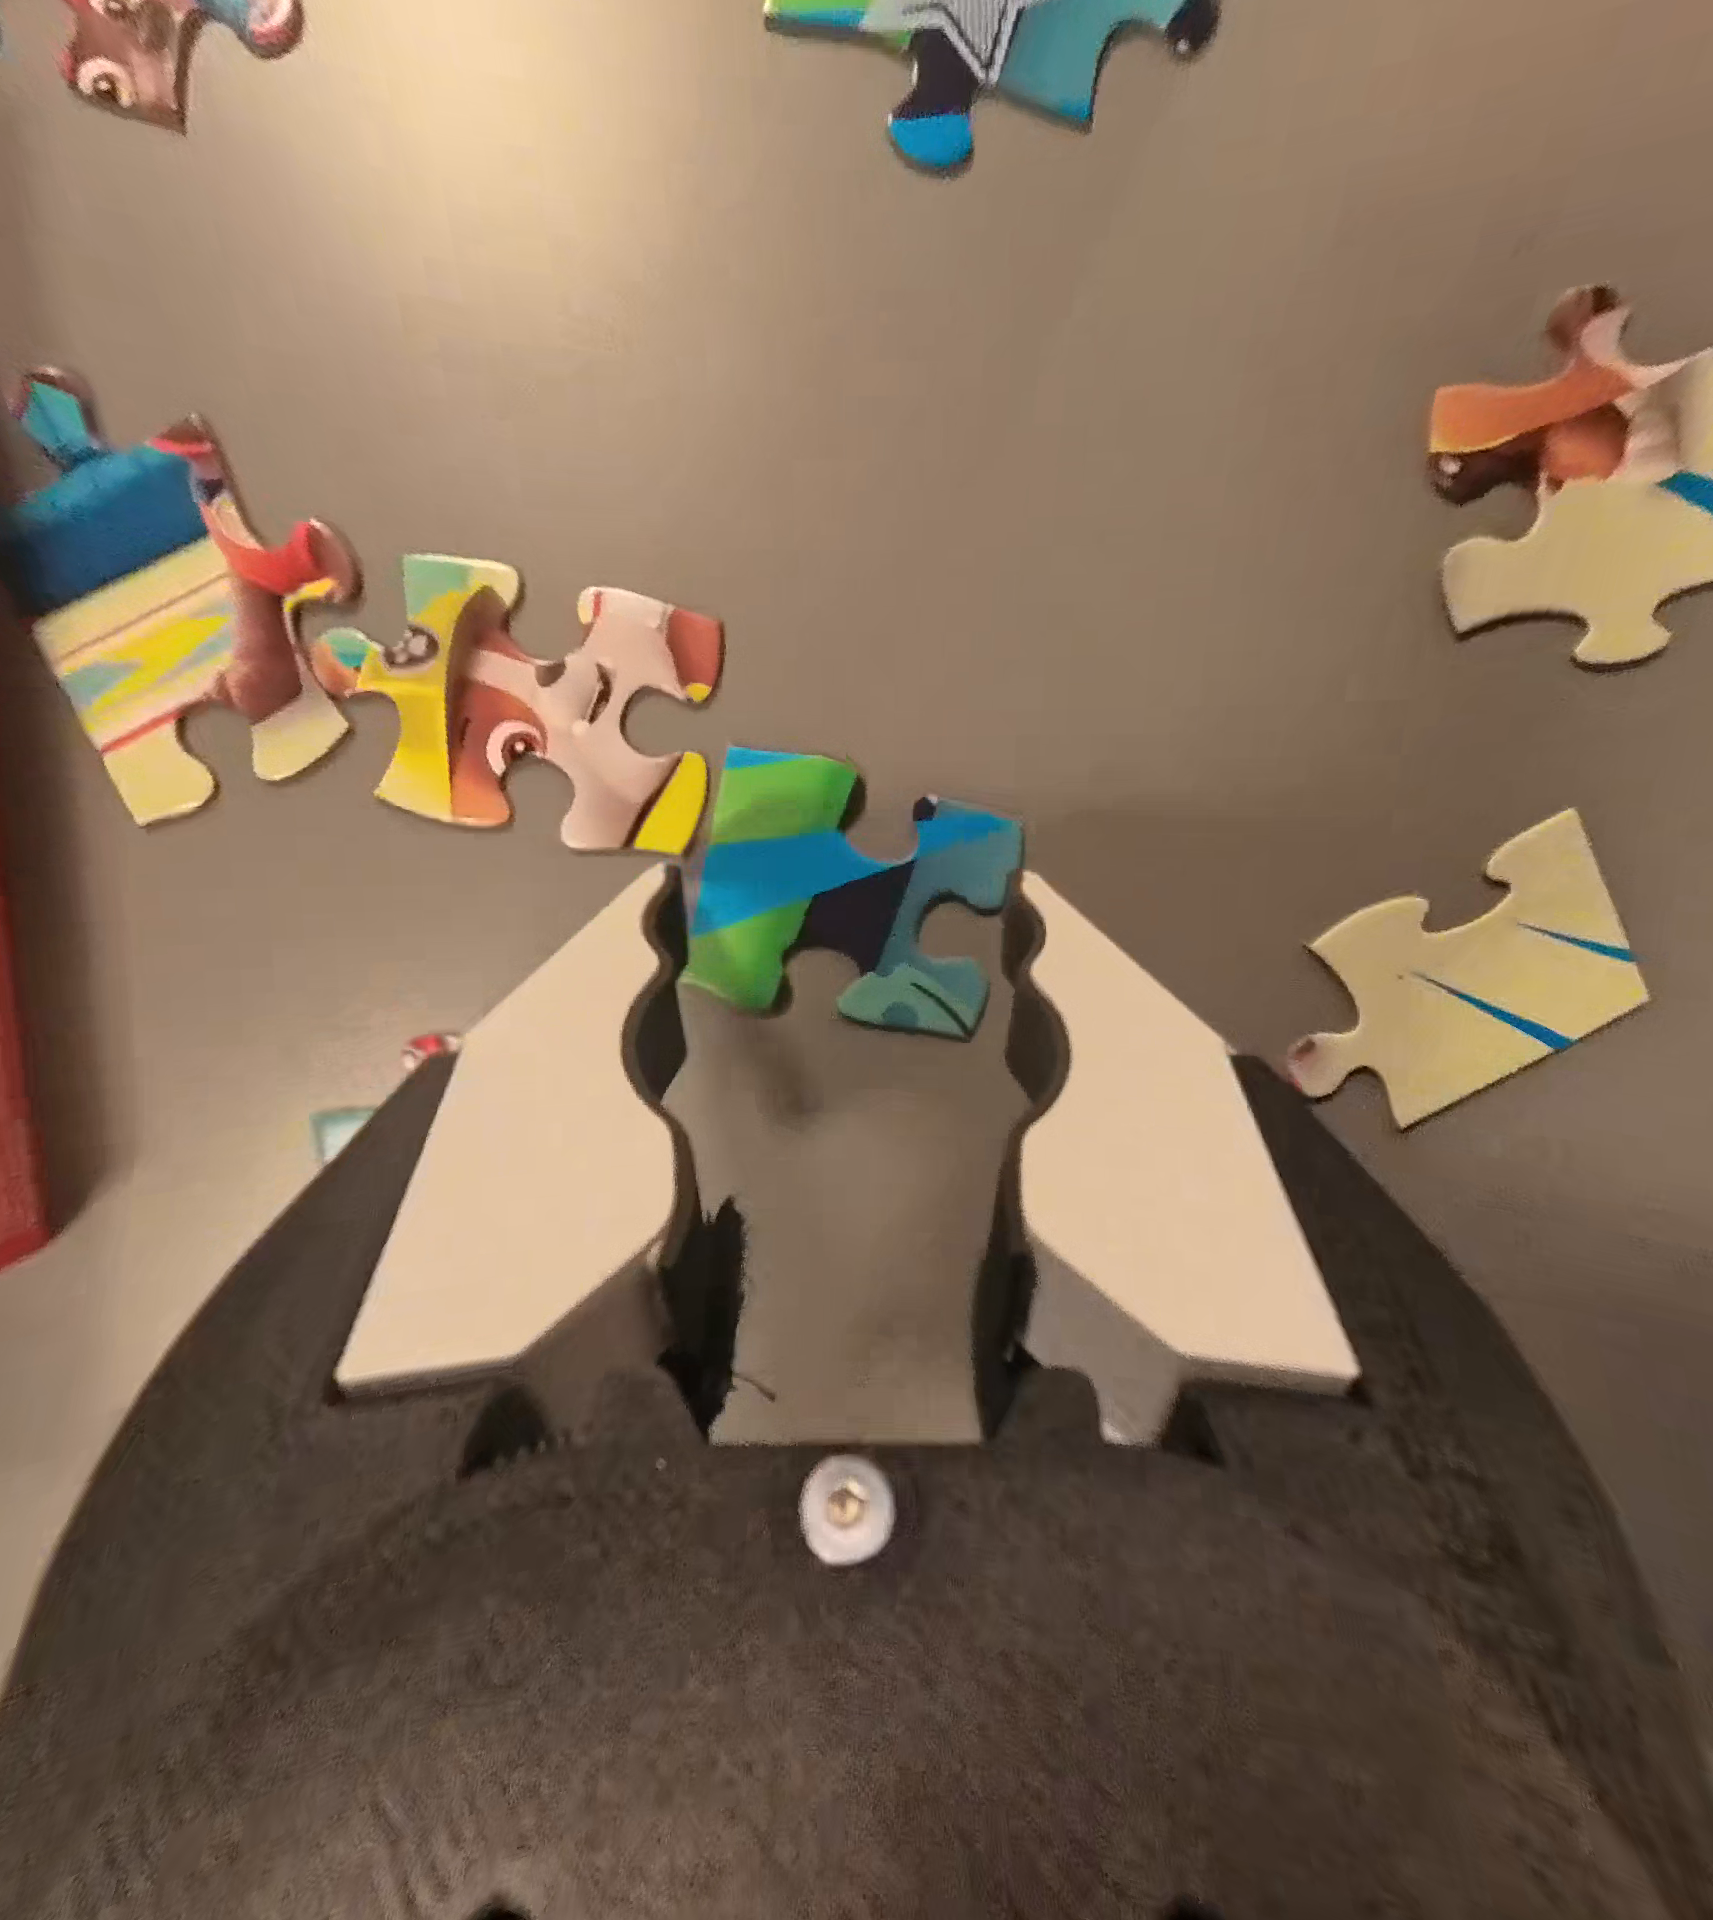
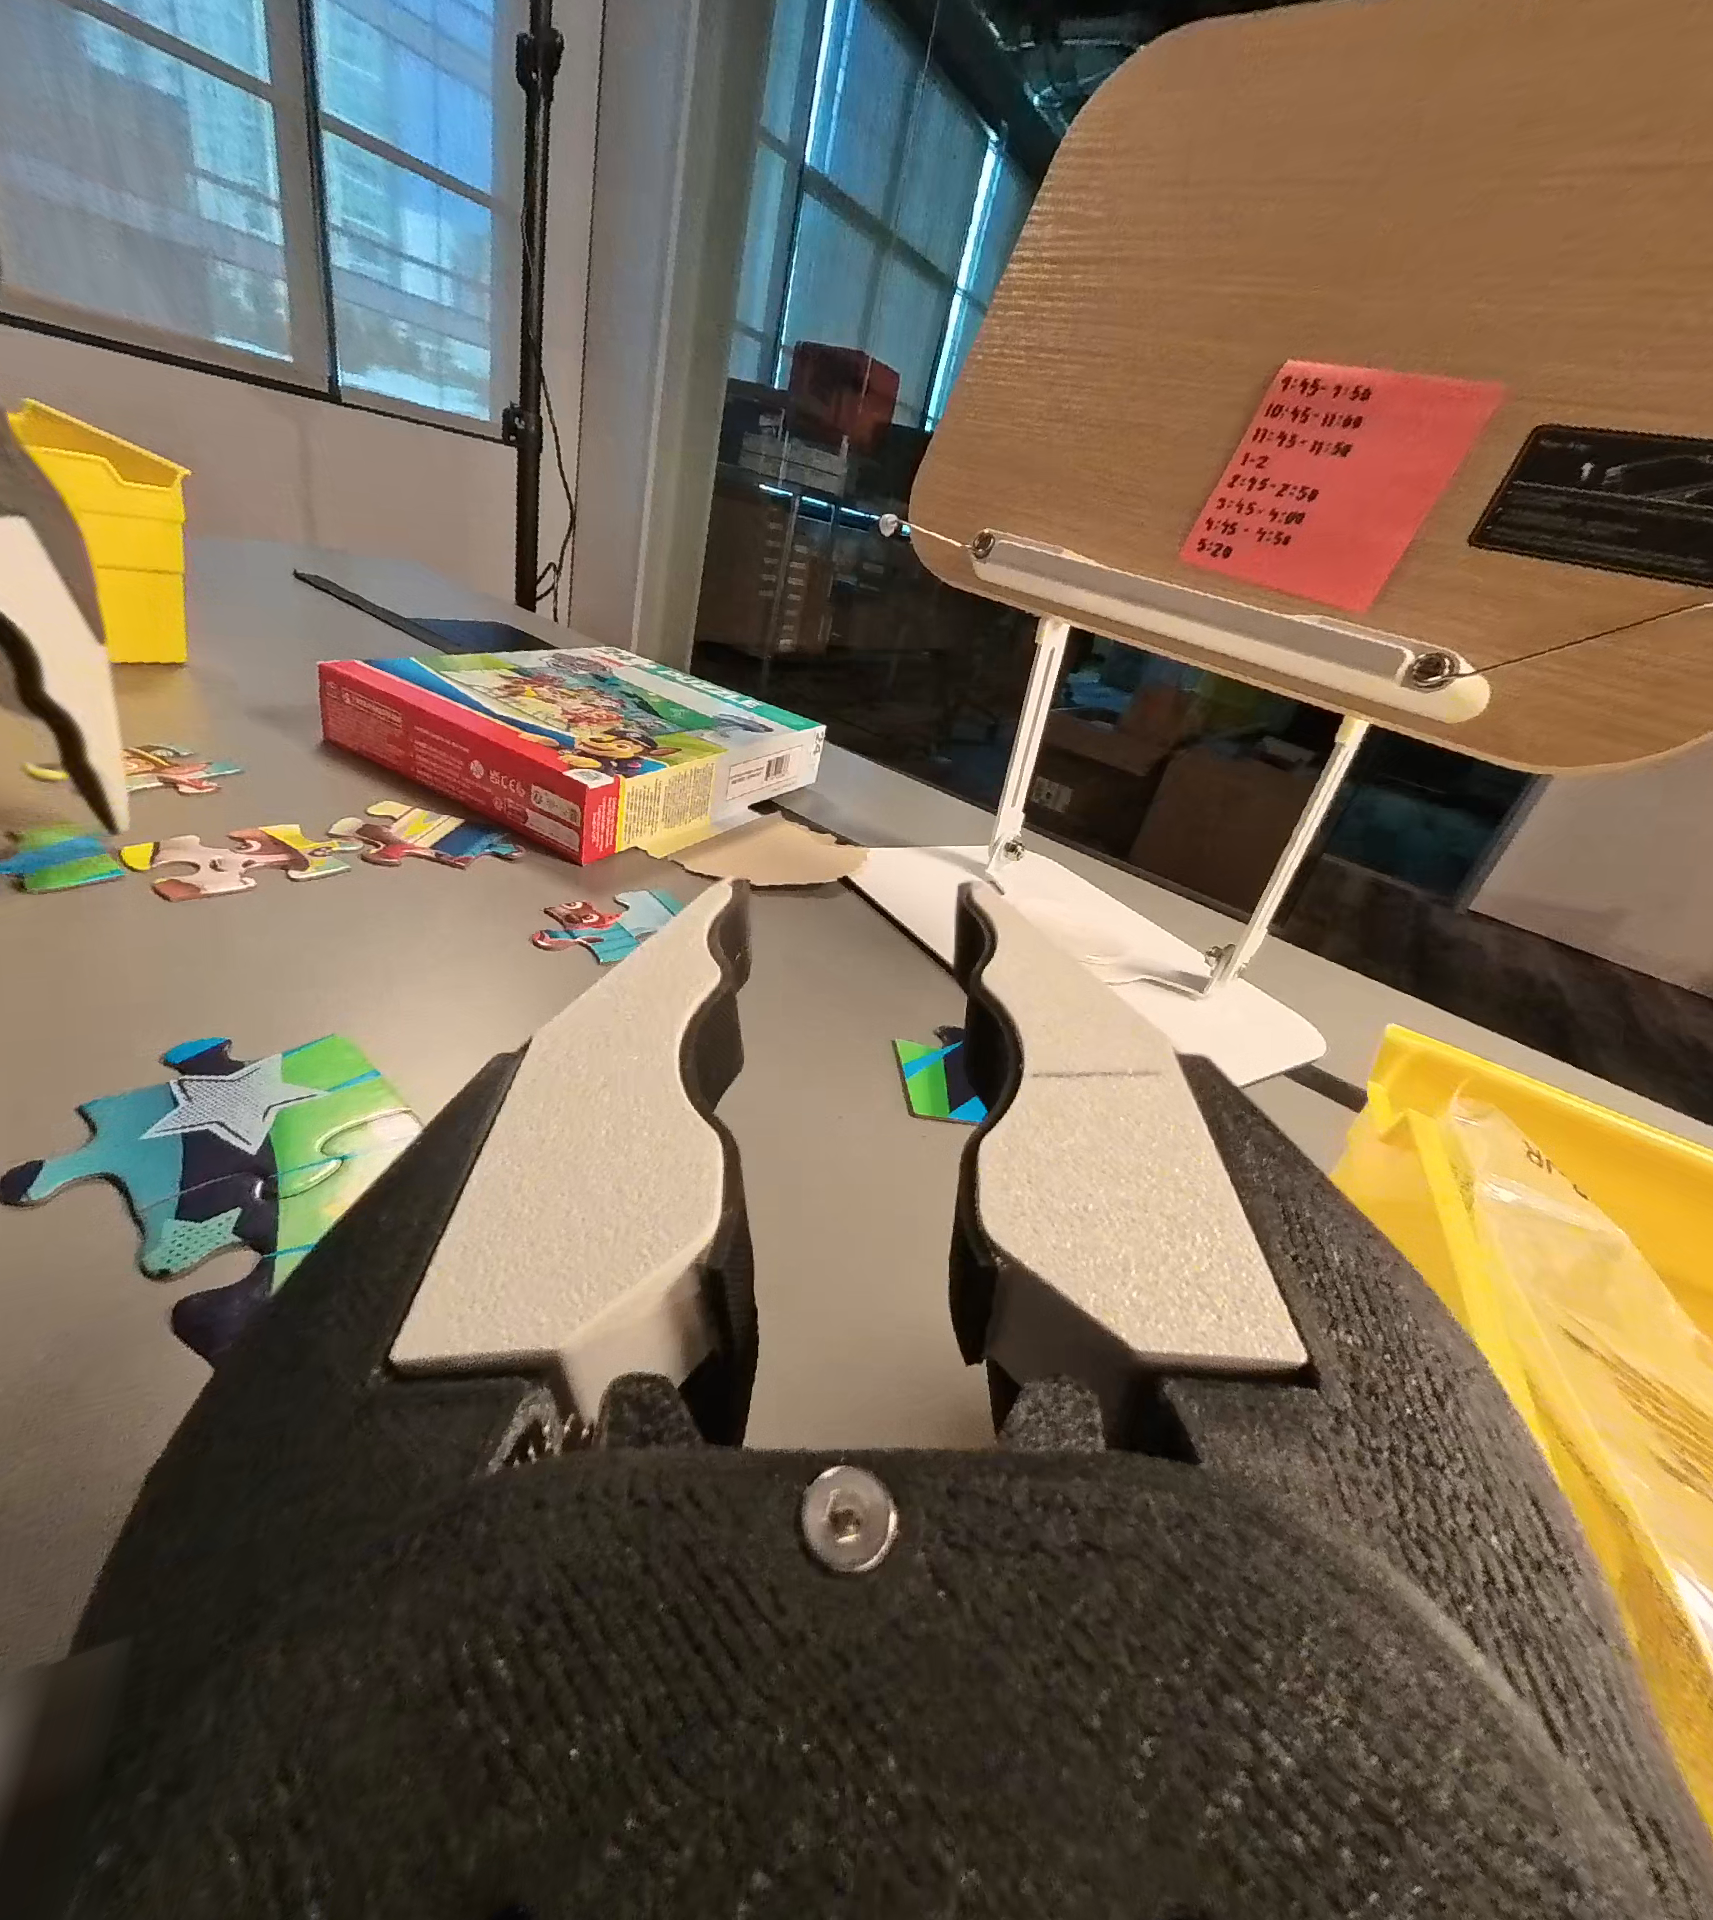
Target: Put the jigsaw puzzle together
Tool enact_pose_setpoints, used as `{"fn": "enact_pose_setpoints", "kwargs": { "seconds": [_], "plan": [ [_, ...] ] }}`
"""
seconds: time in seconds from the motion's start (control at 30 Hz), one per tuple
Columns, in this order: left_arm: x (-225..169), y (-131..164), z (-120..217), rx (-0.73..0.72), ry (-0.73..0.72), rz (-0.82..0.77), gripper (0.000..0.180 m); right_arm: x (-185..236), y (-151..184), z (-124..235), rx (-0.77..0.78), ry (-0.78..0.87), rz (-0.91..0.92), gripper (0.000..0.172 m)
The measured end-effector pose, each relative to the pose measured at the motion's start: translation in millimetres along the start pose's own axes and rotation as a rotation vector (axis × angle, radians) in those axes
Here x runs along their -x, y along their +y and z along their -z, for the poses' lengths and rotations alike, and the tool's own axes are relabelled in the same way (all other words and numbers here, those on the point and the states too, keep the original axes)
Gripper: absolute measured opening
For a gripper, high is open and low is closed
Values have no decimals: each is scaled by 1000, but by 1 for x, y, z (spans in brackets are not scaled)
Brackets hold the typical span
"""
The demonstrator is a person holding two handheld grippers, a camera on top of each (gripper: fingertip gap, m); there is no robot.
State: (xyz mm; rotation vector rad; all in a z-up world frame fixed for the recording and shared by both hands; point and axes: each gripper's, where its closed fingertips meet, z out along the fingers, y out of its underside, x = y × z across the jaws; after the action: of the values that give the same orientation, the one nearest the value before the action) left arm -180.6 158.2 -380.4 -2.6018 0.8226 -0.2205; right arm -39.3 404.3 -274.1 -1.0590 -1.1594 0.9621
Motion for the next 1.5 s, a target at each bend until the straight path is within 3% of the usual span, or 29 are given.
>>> {"fn": "enact_pose_setpoints", "kwargs": {
  "seconds": [0.13, 0.27, 0.33, 0.57, 0.77, 1.03, 1.5],
  "plan": [
    [6, 10, -2, 271, -6, -61, 65, 1, 1, -1, 3, -6, -1, 36],
    [8, 9, -1, 356, -5, -93, 55, 1, 2, -1, 7, -9, -2, 35],
    [8, 8, -1, 352, -6, -94, 42, 1, 2, -1, 9, -9, -2, 35],
    [-8, 0, -2, 243, 1, -88, 42, 2, 3, -2, 15, -17, -7, 34],
    [-17, -49, 1, 123, -27, -128, 42, 2, 3, -2, 13, -18, -12, 34],
    [-8, -100, -30, 144, -10, -210, 42, 5, 3, -2, 15, -31, -14, 34],
    [-4, -100, -49, 290, 7, -215, 42, 5, 4, -3, 20, -38, -18, 34]
  ]
}}
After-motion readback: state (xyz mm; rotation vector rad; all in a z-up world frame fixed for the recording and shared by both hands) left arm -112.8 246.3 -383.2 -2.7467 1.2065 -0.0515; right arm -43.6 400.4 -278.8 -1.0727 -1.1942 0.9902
